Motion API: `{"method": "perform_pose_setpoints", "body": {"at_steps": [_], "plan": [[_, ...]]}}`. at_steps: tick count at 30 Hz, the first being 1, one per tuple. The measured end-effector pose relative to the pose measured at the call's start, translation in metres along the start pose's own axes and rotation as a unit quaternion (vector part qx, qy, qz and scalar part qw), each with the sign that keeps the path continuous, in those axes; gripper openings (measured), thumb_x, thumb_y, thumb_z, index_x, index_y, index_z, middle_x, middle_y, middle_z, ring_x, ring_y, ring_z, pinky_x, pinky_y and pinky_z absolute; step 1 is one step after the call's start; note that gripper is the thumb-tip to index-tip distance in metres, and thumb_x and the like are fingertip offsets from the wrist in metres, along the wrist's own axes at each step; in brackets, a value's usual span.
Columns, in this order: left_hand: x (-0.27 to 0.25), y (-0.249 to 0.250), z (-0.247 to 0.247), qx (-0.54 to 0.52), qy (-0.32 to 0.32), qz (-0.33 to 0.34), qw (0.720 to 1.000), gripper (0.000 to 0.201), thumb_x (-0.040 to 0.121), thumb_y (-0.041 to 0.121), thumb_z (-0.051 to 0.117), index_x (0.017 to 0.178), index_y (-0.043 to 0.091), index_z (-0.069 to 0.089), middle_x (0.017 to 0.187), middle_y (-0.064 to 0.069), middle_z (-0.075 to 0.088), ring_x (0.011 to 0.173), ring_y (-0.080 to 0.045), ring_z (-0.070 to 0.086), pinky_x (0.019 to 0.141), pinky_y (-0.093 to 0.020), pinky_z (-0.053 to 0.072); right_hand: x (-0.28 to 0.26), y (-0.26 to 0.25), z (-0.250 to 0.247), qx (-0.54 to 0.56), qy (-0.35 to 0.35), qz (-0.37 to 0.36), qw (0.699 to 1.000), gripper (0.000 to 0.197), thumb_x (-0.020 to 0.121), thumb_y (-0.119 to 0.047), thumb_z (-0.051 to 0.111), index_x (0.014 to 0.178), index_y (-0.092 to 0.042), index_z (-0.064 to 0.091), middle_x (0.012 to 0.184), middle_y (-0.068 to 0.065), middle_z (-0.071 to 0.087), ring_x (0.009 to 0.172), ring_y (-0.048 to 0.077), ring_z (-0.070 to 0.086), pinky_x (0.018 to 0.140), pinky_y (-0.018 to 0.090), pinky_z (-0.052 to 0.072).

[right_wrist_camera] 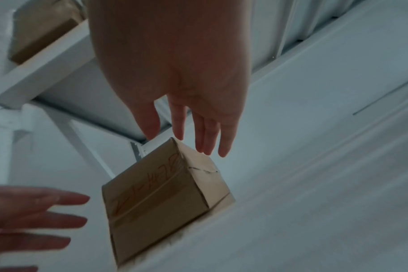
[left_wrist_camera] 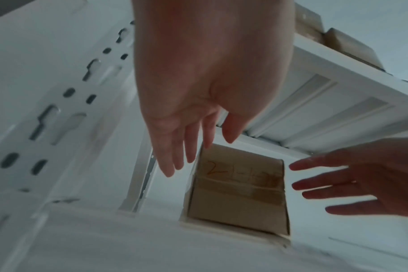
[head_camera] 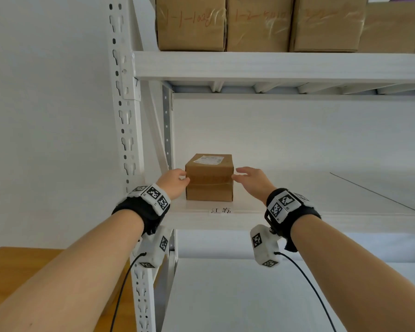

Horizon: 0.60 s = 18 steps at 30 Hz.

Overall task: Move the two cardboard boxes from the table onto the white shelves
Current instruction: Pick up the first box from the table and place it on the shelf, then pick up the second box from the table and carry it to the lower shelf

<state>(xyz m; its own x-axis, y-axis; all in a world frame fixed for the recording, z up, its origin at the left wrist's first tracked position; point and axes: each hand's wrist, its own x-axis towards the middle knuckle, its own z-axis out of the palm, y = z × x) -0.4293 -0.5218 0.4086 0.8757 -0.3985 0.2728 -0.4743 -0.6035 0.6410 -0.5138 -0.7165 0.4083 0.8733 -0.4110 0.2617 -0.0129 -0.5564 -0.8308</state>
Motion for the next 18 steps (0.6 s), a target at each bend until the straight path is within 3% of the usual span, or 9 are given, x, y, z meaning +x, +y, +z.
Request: {"method": "perform_pose_setpoints", "body": {"at_steps": [7, 12, 15, 18], "plan": [[-0.080, -0.001, 0.017, 0.121, -0.007, 0.020, 0.992, 0.041, 0.098, 0.021, 0.041, 0.137, 0.008, 0.047, 0.140, -0.014, 0.052, 0.126, -0.029, 0.051, 0.103, -0.034, 0.039, -0.082, 0.013, 0.004, -0.167, -0.033, -0.059, 0.984, 0.042, 0.095, -0.026, 0.049, 0.135, -0.013, 0.051, 0.138, 0.012, 0.054, 0.124, 0.029, 0.053, 0.100, 0.036, 0.042], [-0.147, -0.013, 0.029, 0.198, -0.025, 0.008, 0.980, 0.042, 0.096, 0.026, 0.039, 0.136, 0.018, 0.047, 0.140, -0.008, 0.054, 0.122, -0.028, 0.055, 0.101, -0.036, 0.045, -0.141, 0.023, 0.012, -0.234, -0.070, -0.086, 0.966, 0.042, 0.096, -0.026, 0.046, 0.137, -0.016, 0.049, 0.141, 0.007, 0.052, 0.129, 0.025, 0.048, 0.105, 0.036, 0.038], [-0.187, -0.019, 0.033, 0.220, -0.021, -0.007, 0.975, 0.040, 0.097, 0.024, 0.038, 0.135, 0.017, 0.049, 0.137, -0.008, 0.056, 0.120, -0.028, 0.056, 0.095, -0.035, 0.046, -0.172, 0.028, 0.023, -0.266, -0.092, -0.097, 0.955, 0.042, 0.096, -0.025, 0.043, 0.137, -0.017, 0.048, 0.142, 0.006, 0.051, 0.131, 0.024, 0.046, 0.105, 0.037, 0.039], [-0.221, -0.025, 0.030, 0.253, -0.012, -0.005, 0.967, 0.035, 0.096, 0.019, 0.038, 0.126, 0.013, 0.055, 0.124, -0.011, 0.063, 0.109, -0.030, 0.061, 0.086, -0.034, 0.048, -0.196, 0.029, 0.040, -0.298, -0.116, -0.099, 0.942, 0.042, 0.096, -0.025, 0.041, 0.138, -0.018, 0.047, 0.143, 0.006, 0.050, 0.130, 0.025, 0.047, 0.102, 0.037, 0.041]]}}
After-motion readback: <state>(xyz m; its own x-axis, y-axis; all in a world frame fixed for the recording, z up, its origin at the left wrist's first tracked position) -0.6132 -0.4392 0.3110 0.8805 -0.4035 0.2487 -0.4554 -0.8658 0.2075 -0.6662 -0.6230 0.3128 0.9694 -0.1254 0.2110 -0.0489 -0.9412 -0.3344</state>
